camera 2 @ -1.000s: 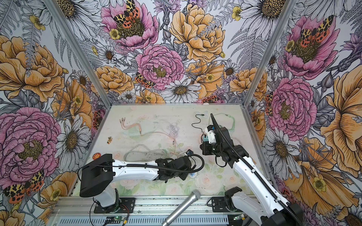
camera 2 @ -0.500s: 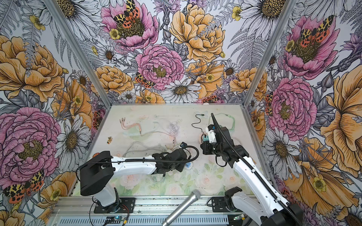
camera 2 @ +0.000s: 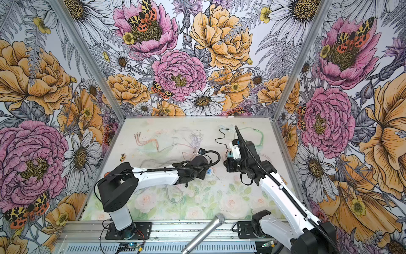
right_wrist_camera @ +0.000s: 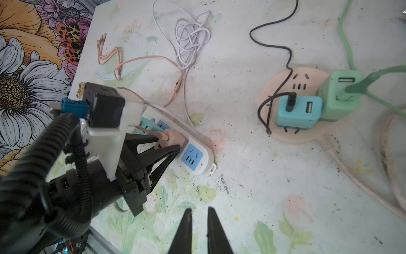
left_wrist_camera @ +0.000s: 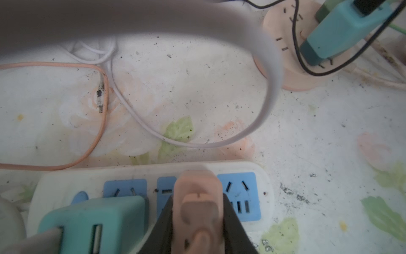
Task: Insert the plug
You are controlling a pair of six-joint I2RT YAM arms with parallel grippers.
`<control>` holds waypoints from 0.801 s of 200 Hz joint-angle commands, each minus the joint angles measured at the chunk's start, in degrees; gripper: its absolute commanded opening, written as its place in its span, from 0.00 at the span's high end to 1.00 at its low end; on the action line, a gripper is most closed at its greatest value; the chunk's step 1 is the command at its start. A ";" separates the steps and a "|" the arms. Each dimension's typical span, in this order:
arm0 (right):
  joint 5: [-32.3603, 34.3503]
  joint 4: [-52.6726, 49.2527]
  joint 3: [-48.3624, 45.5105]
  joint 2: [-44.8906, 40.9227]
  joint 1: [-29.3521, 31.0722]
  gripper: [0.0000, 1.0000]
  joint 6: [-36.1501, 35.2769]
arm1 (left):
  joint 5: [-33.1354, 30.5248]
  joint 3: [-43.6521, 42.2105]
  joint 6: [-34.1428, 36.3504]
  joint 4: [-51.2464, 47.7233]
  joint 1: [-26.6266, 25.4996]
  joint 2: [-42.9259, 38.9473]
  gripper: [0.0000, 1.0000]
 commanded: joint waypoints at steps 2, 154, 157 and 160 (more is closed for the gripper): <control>0.51 1.85 2.17 0.07 -0.53 0.83 -0.52 | -0.73 -4.33 -1.47 -11.11 1.71 4.24 0.76; -0.75 1.84 5.60 -0.85 -0.66 0.80 -2.18 | 0.51 1.78 2.26 -12.33 2.13 -3.98 0.53; -0.77 1.84 5.55 -0.80 -0.68 0.80 -2.15 | 0.89 1.60 2.17 -12.31 2.03 -4.37 0.52; -0.88 1.82 5.65 -0.65 -0.70 0.80 -2.19 | 1.32 1.51 2.15 -12.23 1.90 -4.82 0.51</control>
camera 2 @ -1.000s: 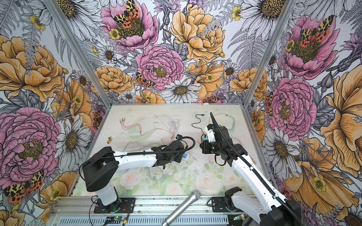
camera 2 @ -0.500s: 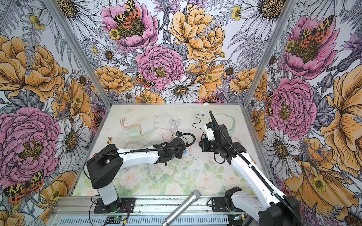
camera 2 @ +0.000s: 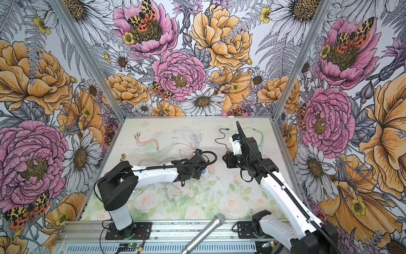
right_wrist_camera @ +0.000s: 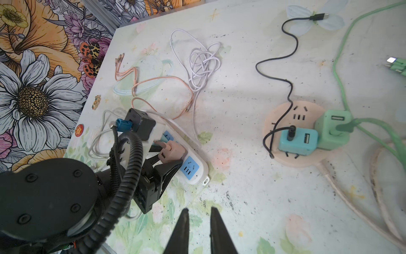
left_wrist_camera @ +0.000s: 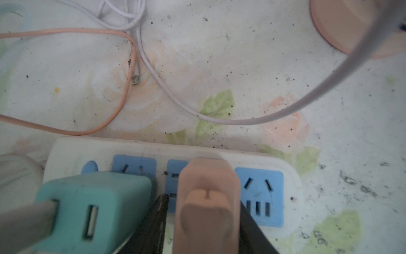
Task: Insert the plug
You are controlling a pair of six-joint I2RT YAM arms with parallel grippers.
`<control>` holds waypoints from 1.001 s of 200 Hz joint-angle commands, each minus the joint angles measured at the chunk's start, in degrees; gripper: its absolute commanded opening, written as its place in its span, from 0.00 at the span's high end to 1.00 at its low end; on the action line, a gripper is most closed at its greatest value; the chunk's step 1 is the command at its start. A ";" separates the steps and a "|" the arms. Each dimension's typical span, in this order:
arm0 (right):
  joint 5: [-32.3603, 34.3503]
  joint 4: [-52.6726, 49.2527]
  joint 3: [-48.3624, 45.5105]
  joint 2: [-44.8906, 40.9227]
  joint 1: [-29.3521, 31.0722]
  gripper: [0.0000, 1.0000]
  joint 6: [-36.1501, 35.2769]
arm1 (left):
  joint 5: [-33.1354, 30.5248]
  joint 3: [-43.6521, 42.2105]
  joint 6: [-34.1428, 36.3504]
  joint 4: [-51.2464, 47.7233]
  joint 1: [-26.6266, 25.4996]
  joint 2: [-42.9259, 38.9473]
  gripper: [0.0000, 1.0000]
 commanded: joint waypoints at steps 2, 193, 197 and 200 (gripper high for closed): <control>-0.67 1.16 1.79 -0.46 -0.41 0.80 -1.10 | 2.67 -0.07 1.01 -2.21 -0.30 -4.56 0.51; 0.85 -0.85 14.70 7.97 -2.39 0.40 -5.00 | 6.29 -9.79 6.50 -13.36 12.07 -44.76 0.39; 0.42 -0.93 15.28 8.48 -2.93 0.39 -5.14 | 6.69 -9.32 7.27 -13.36 13.66 -44.83 0.39; 0.12 -0.93 15.80 8.92 -3.45 0.39 -5.28 | 6.98 -8.96 7.82 -13.37 14.93 -44.88 0.39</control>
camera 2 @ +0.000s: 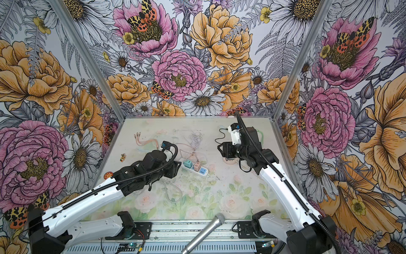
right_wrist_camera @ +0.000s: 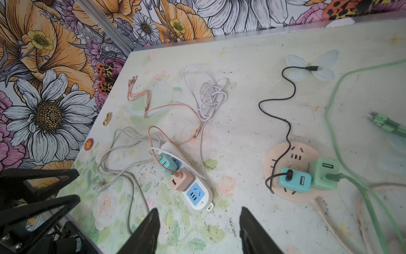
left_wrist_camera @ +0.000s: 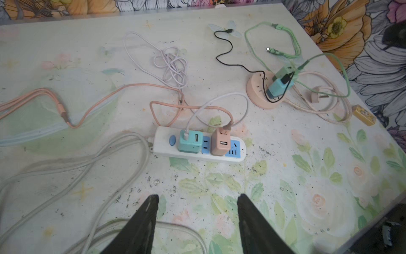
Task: Insert the plug
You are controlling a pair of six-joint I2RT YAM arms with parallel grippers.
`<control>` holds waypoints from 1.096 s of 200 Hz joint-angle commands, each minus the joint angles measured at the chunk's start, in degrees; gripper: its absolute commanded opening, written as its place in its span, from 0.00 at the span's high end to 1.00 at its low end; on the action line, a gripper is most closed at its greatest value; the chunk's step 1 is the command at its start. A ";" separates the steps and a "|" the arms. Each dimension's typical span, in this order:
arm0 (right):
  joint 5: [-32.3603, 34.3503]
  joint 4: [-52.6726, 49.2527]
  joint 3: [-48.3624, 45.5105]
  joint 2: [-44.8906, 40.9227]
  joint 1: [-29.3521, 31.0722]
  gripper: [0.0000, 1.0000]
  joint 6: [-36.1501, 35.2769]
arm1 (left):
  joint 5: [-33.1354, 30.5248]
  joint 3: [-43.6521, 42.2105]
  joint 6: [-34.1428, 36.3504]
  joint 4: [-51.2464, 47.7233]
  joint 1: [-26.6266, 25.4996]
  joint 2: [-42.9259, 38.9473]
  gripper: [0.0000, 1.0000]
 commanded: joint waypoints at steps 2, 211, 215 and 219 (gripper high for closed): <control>-0.37 -0.41 4.20 2.57 -2.67 0.39 -2.58 | 1.54 1.42 5.23 -1.23 7.62 -1.28 0.39; 9.30 16.87 0.17 17.58 -28.94 0.23 -11.35 | 23.02 5.11 18.38 24.12 51.98 26.42 0.01; 9.86 18.22 -0.85 17.36 -28.94 0.23 -11.40 | 22.99 4.43 18.47 24.83 52.13 26.12 0.01; 10.16 19.16 -1.81 17.13 -28.94 0.22 -11.63 | 23.02 3.60 18.63 25.53 52.17 25.85 0.01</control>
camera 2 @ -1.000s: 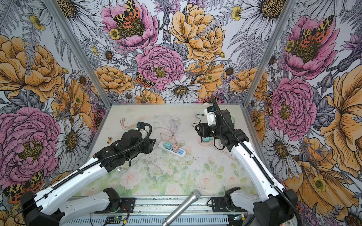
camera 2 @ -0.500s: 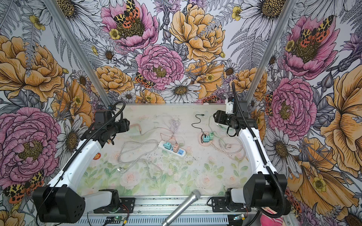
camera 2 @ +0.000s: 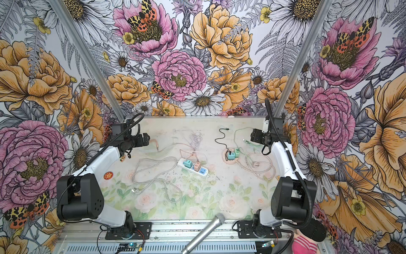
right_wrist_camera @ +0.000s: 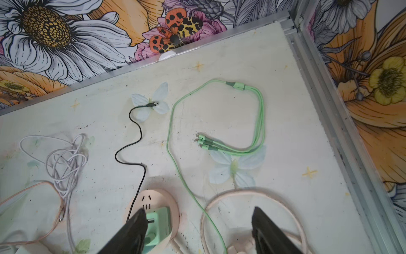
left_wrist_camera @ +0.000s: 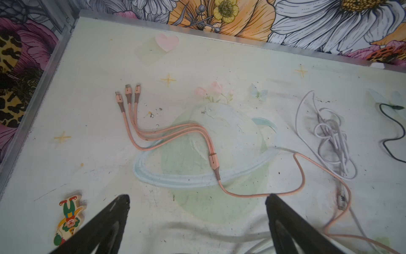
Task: Insert the plug
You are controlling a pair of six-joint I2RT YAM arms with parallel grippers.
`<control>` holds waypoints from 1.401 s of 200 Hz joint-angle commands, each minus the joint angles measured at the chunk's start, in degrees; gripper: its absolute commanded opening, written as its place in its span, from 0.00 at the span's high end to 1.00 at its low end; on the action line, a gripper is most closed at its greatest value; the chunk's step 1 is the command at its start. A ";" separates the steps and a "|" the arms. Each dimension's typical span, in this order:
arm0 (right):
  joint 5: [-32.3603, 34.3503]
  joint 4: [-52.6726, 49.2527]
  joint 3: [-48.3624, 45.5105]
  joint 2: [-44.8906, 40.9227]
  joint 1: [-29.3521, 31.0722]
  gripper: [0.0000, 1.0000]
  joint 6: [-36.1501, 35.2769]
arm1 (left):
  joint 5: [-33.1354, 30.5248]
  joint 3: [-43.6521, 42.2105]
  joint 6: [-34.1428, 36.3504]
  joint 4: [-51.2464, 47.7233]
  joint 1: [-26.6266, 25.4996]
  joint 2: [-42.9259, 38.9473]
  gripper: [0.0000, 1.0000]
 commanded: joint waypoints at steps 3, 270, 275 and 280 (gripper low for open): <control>4.14 11.31 -5.23 -1.84 0.15 0.22 -2.49 | 0.60 -3.83 -0.13 8.59 1.23 -1.54 0.01; 4.84 66.28 -42.05 -3.85 -0.16 0.13 0.96 | -8.53 -31.49 1.70 41.16 0.67 -9.06 0.01; 5.20 68.42 -42.76 -3.70 -0.11 0.12 1.15 | -8.78 -31.59 1.78 41.24 0.45 -9.22 0.01; 5.50 70.75 -43.64 -3.30 -0.14 0.12 1.75 | -9.16 -31.72 1.88 41.39 0.15 -9.29 0.01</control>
